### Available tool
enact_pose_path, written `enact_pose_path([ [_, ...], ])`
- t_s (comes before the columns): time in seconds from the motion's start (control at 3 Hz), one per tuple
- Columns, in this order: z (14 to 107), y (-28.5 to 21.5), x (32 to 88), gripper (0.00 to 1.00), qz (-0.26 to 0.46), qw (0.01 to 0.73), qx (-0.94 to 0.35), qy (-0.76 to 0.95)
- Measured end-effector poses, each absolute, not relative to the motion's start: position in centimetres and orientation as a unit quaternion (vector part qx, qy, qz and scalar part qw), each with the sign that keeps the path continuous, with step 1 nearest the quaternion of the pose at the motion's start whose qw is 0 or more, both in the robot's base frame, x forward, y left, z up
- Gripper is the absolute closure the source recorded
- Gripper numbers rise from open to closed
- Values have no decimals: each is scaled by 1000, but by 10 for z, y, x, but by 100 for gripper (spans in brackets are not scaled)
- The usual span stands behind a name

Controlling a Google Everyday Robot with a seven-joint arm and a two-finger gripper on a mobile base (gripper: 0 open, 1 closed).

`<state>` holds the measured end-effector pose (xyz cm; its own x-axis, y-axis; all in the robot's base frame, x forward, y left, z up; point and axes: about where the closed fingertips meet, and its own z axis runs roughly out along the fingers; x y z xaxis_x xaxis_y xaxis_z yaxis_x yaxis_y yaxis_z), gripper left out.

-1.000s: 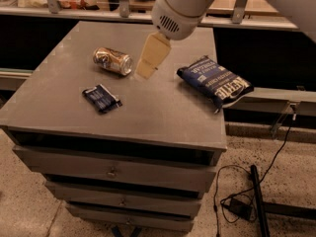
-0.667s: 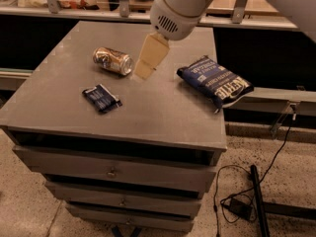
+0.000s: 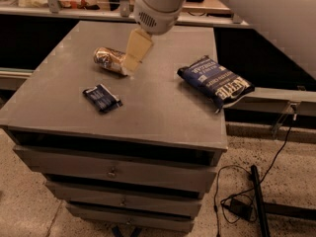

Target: Place orange can upright

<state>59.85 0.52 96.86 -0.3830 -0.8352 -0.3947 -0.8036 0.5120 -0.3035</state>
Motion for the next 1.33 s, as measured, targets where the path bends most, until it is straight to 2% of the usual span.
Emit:
enact_pose_path([
  [0.33, 946, 37, 649, 0, -47, 232, -495, 836],
  [1.33, 885, 135, 691, 0, -3, 184, -542, 820],
])
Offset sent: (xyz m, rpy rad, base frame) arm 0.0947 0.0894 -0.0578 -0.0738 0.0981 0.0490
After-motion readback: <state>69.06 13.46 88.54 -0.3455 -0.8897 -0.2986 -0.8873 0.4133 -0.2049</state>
